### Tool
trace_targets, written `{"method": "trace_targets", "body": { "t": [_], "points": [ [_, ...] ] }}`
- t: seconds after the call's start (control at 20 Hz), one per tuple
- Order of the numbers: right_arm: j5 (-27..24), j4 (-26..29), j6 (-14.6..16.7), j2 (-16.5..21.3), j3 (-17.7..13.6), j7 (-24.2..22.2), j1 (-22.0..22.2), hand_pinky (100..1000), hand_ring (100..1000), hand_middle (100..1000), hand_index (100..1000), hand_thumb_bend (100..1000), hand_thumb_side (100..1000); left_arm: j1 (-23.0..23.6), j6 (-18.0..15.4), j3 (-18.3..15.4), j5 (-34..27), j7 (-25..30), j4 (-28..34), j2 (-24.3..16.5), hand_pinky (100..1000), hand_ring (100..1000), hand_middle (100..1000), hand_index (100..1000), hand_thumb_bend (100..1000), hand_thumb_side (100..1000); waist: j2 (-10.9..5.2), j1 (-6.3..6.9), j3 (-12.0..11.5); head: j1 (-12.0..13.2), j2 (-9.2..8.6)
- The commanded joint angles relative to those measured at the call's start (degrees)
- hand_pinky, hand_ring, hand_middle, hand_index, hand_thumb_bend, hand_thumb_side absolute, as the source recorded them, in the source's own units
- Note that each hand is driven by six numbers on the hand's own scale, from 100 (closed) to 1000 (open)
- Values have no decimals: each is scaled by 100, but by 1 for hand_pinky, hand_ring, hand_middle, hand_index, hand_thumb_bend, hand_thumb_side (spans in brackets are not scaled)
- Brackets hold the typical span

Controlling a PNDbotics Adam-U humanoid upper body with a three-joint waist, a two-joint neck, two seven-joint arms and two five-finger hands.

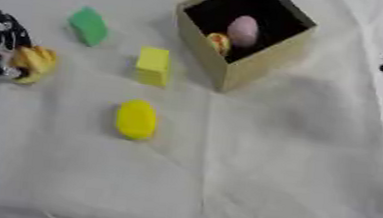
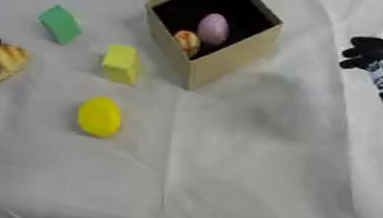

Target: Pick up objects on the table and place them in the box.

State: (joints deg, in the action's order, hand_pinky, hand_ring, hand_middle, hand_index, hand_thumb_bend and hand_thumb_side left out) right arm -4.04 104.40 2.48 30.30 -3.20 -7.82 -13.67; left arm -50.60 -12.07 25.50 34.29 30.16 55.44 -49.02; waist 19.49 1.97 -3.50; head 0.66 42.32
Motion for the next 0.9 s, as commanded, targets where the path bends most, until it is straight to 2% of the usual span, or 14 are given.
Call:
{"method": "trace_targets", "body": {
  "t": [0.05,0.25,0.4,0.55,0.7,0.9],
  "points": [
    [-42,60,5,99,-74,33,-28,907,724,690,819,100,770,-134,-60,-84,127,-105,-60,-82,702,646,588,668,290,221,-98,-1,10,17,-37],
    [-37,64,4,101,-92,53,-15,906,724,689,819,100,770,-137,-195,-132,219,-197,62,-134,705,642,584,652,259,174,-104,7,25,3,-22],
    [-31,61,12,117,-113,78,-2,906,724,689,819,100,768,-166,-250,-237,64,-284,580,-297,710,639,583,654,238,158,-116,14,41,-7,-11],
    [-25,64,24,134,-114,90,-21,906,724,688,818,100,763,-403,-235,-315,-131,-271,1115,-288,715,634,582,656,214,156,-136,25,59,-17,-4],
    [-19,65,37,150,-89,74,-73,906,725,687,818,100,760,-817,-254,-342,-300,-149,1420,-8,721,626,576,655,175,168,-158,31,72,-31,-11],
    [-24,56,39,144,-38,26,-139,905,725,686,818,100,760,-1544,-303,-283,-440,150,1271,712,729,626,579,664,155,203,-173,52,160,-2,-40]
  ]
}}
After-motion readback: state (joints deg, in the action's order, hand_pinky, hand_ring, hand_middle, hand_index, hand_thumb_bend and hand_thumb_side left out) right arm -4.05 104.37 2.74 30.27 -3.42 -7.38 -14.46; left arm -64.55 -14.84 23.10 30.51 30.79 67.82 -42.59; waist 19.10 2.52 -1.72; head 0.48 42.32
